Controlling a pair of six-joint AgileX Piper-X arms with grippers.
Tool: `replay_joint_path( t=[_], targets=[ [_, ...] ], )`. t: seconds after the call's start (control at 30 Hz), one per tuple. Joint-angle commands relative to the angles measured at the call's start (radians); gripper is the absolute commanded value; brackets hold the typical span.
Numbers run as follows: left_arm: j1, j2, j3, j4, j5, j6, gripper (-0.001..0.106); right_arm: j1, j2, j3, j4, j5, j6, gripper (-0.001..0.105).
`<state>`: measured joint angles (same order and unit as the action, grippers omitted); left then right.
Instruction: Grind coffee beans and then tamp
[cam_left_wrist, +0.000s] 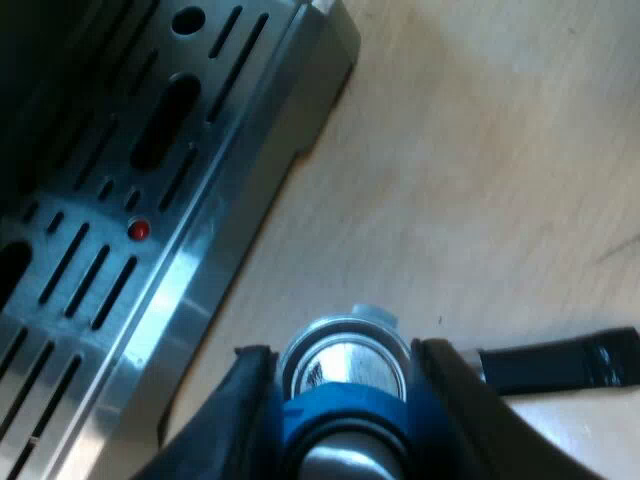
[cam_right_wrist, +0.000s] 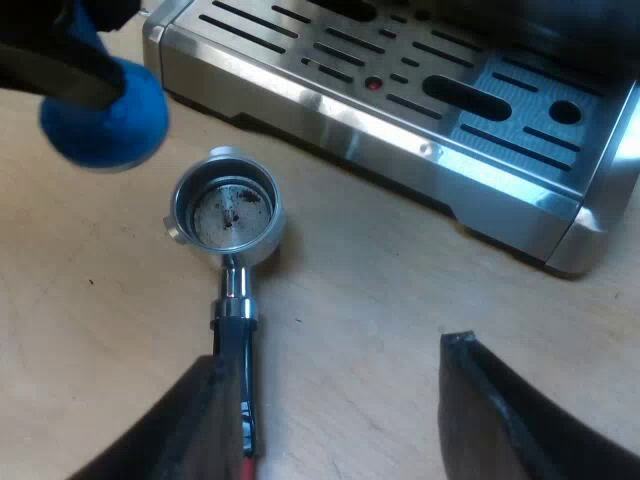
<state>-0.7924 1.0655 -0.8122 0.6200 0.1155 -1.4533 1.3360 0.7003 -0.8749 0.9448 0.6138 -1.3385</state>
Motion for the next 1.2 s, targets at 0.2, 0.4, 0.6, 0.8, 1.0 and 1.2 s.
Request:
replay_joint_path(
  t=[0.2, 0.4, 0.6, 0.8, 1.0, 1.2],
  targets=[
    [-0.004, 0.049, -0.009, -0.056, -0.007, 0.006, 0.001, -0.007, -0.004, -0.004, 0.002, -0.042, -0.034, 0.047],
    [-0.004, 0.085, -0.009, -0.092, 0.029, 0.006, 0.001, -0.007, -0.004, -0.004, 0.002, -0.042, -0.058, 0.047],
    [-0.008, 0.108, -0.009, -0.103, 0.034, 0.006, 0.001, -0.007, -0.004, -0.004, -0.022, -0.017, -0.109, 0.047],
    [-0.008, 0.11, -0.009, -0.103, 0.034, 0.006, 0.001, -0.007, -0.004, 0.09, -0.155, 0.023, -0.146, 0.047],
    [-0.008, 0.11, -0.009, -0.099, 0.034, 0.006, 0.001, -0.007, -0.004, 0.198, -0.286, 0.01, -0.139, 0.047],
    [-0.008, 0.11, -0.009, -0.099, 0.034, 0.006, 0.001, -0.007, -0.004, 0.274, -0.393, 0.01, -0.139, 0.047]
  ],
)
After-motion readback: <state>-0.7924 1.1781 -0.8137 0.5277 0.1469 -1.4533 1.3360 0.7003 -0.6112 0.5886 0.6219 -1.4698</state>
